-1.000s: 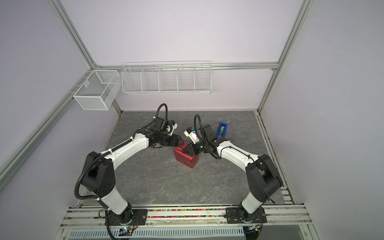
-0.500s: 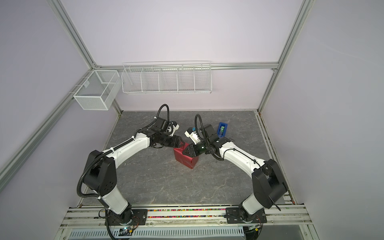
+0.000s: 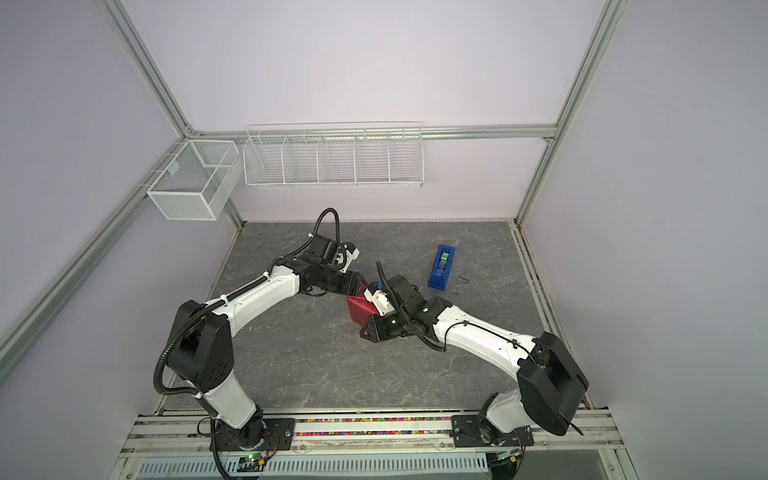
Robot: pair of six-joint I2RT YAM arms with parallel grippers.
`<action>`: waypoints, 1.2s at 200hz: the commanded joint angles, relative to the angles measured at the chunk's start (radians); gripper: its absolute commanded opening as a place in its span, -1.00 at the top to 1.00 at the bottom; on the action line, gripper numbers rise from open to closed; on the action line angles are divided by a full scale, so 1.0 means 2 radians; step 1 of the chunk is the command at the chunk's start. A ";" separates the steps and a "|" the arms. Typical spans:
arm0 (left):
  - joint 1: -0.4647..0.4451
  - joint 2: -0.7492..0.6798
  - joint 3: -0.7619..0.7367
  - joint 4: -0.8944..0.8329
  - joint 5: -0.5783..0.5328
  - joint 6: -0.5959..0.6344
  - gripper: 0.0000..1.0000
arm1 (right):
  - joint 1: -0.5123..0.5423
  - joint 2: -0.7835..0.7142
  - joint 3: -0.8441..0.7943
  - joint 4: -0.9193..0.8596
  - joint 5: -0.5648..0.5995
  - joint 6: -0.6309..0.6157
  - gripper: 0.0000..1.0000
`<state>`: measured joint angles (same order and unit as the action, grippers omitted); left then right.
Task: Wrap the gift box in paper
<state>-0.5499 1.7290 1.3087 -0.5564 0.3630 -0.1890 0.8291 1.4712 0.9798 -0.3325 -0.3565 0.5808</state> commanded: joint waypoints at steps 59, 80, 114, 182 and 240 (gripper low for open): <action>0.000 0.006 -0.022 -0.097 -0.037 0.042 -0.35 | -0.050 0.017 -0.012 0.003 0.098 0.061 0.50; -0.001 0.003 -0.027 -0.097 -0.033 0.041 -0.35 | -0.068 0.016 -0.010 -0.005 0.096 0.047 0.50; -0.006 0.005 -0.037 -0.092 -0.022 0.036 -0.36 | -0.094 0.020 0.004 -0.017 0.091 0.019 0.50; -0.013 -0.001 -0.045 -0.089 -0.008 0.028 -0.35 | -0.133 0.053 0.030 -0.018 0.070 -0.018 0.46; -0.021 -0.001 -0.048 -0.080 0.000 0.019 -0.35 | -0.151 0.096 0.076 0.019 0.016 -0.053 0.37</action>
<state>-0.5636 1.6878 1.2629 -0.5861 0.3912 -0.1631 0.5308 1.6283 1.0729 -0.3771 -0.2424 0.5205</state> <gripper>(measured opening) 0.676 0.306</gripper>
